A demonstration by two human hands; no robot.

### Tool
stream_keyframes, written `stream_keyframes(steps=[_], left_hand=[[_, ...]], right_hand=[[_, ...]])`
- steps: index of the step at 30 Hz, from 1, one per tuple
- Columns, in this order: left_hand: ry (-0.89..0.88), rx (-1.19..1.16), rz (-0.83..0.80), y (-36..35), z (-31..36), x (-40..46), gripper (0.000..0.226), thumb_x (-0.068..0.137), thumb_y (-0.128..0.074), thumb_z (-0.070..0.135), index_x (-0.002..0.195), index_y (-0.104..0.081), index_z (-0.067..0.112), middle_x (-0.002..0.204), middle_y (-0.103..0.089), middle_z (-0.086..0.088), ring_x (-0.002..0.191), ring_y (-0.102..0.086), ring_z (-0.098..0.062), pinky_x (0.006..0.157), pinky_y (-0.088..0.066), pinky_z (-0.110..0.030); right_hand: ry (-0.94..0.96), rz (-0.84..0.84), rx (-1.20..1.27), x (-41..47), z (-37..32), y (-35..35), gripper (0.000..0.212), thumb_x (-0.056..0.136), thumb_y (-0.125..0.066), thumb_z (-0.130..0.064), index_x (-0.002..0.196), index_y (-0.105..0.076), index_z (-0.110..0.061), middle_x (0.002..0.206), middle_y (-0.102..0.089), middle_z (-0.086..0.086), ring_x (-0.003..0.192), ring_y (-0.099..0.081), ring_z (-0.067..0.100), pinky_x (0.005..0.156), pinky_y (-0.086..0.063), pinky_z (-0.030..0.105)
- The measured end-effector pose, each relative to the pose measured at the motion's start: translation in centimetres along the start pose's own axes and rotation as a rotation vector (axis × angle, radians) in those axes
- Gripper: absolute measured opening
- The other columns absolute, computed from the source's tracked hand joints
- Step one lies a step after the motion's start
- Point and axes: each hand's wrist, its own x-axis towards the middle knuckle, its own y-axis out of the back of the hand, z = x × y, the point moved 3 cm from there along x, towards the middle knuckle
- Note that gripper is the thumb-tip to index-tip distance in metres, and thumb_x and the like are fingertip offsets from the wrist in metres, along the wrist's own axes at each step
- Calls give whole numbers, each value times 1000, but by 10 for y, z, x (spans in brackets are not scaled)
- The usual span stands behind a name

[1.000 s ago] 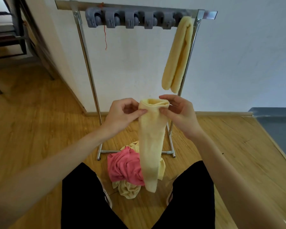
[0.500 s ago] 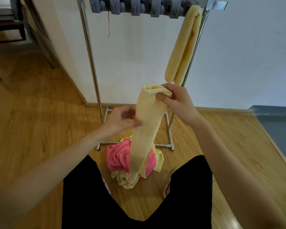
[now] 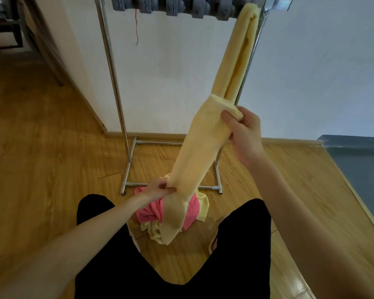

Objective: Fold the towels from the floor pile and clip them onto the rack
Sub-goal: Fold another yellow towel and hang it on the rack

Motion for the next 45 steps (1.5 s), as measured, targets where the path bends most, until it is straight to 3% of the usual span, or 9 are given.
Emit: stream_keyframes(steps=[6, 11, 15, 20, 27, 33, 36, 42, 45], left_hand=[[-33, -65, 81, 18, 32, -3, 31, 87, -67, 17, 58, -57, 14, 54, -57, 16, 59, -53, -4, 52, -37, -10], [-242, 135, -47, 35, 105, -5, 28, 87, -67, 25, 88, -68, -4, 78, -60, -9, 74, -56, -20, 66, -41, -31], [-266, 335, -368, 38, 164, -23, 14, 86, -69, 23, 85, -74, 10, 74, -65, -1, 66, -58, -9, 58, -43, -19], [-297, 443, -521, 31, 205, -30, 14, 88, -66, 17, 78, -73, 23, 70, -67, 9, 62, -58, -5, 55, -42, -15], [-286, 463, -457, 32, 218, -14, 10, 87, -68, 20, 82, -75, 16, 74, -69, 2, 66, -61, -7, 57, -45, -16], [-307, 517, -383, 39, 233, -1, 30, 84, -70, 30, 86, -72, 0, 72, -64, -7, 65, -56, -16, 56, -39, -20], [-341, 558, -283, 45, 241, 11, 63, 72, -71, 49, 84, -65, -12, 68, -50, -10, 63, -42, -22, 54, -30, -22], [-447, 475, -247, 62, 288, 28, 29, 92, -60, 23, 120, -55, 28, 102, -68, -3, 92, -66, -14, 79, -53, -25], [-500, 623, -246, 70, 327, 34, 16, 95, -53, 11, 100, -62, 23, 101, -64, 5, 92, -59, 1, 81, -46, -17]], right_hand=[[-253, 205, -289, -17, 65, 48, 12, 86, -55, -8, 97, -56, -4, 86, -56, 3, 83, -55, 17, 69, -47, 32], [-513, -26, -482, -40, 129, 48, 41, 82, -60, 1, 119, -45, -7, 96, -50, 5, 83, -49, 15, 69, -49, 31], [-669, -401, -662, -47, 154, 46, 55, 81, -62, 2, 130, -39, -8, 114, -46, 5, 95, -47, 16, 69, -43, 24], [-273, -543, -561, -37, 136, 21, 56, 82, -47, 8, 133, -48, -15, 133, -50, 4, 126, -44, 18, 96, -42, 29], [-509, -714, 290, -23, 88, 2, 36, 77, -41, -17, 93, -71, -7, 85, -69, 2, 77, -62, 15, 75, -47, 29], [-344, -691, 70, 6, 76, 32, 42, 82, -70, -15, 110, -55, 13, 100, -63, 16, 94, -60, 29, 86, -46, 42], [-260, -634, 6, 31, 56, 57, 29, 85, -68, -18, 96, -57, 6, 85, -62, 5, 79, -60, 17, 71, -49, 28], [-53, -370, -240, 94, 25, 99, 14, 89, -65, -16, 91, -57, -6, 84, -58, 8, 76, -55, 15, 68, -44, 26], [92, -359, -430, 126, -2, 103, 18, 89, -59, -1, 101, -46, -5, 88, -55, 9, 76, -52, 15, 67, -44, 27]])
